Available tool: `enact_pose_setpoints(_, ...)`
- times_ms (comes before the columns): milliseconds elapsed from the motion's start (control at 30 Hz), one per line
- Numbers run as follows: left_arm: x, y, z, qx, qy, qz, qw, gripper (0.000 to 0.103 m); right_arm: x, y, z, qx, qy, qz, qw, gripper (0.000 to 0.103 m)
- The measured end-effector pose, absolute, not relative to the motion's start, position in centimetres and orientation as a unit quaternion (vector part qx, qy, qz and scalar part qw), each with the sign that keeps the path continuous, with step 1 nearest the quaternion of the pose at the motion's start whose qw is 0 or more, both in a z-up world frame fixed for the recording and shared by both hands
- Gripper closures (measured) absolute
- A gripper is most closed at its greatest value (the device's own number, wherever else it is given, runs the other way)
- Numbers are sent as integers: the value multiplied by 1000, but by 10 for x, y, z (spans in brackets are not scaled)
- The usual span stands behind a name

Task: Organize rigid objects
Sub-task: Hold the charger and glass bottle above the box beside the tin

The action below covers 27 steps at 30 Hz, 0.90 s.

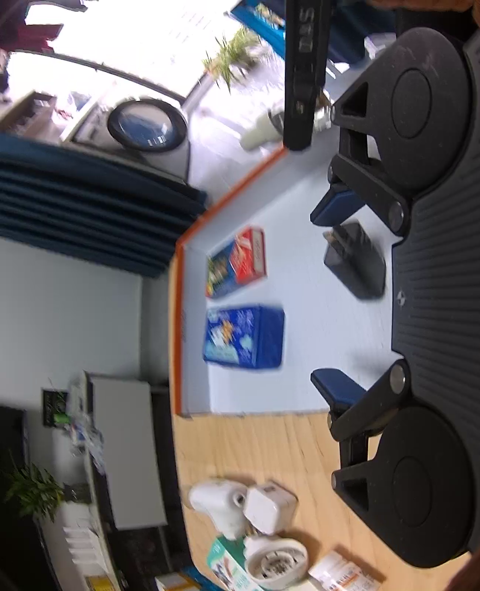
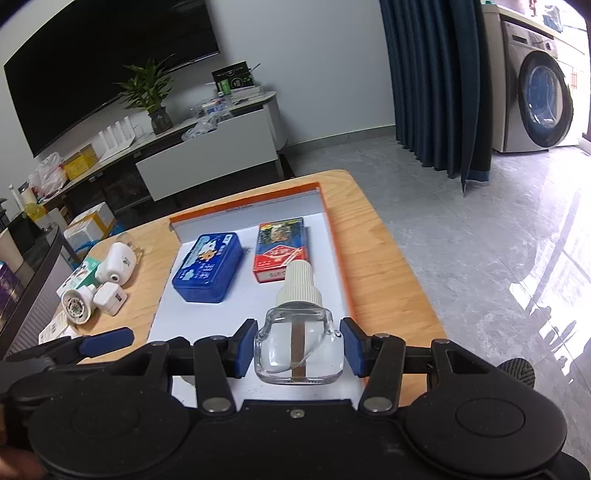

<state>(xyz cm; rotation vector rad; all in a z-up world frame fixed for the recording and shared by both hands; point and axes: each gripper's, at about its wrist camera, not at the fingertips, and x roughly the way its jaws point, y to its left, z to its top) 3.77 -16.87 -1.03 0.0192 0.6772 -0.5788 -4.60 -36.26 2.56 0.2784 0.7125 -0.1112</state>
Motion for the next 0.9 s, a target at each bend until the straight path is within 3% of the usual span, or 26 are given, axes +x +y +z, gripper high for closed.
enact_pose_setpoints(233,29,-190,-20,45,328,-289,898,10,-50,-371,24,143,346,-63,925,43)
enact_pose_setpoints(300,34,-196,-27,55,338,-276,898,13,-50,-372,24,144,346,-63,925,43)
enact_pose_setpoints(333,38,-198,-30,53,344,-276,896,19,-50,-372,23,144,346,-62,925,43)
enact_pose_setpoints(400,44,-203,-35,54,357,-280,890,42,-50,-371,23,143,346,-60,925,43)
enact_pose_setpoints(433,47,-203,-37,57,363,-278,888,61,-51,-370,24,142,346,-60,925,43)
enact_pose_setpoints(467,49,-202,-38,57,366,-276,887,65,-50,-369,24,141,346,-59,926,43)
enact_pose_setpoints(900,54,-183,32,12,323,-242,915,67,-37,-351,45,111,334,-36,935,43)
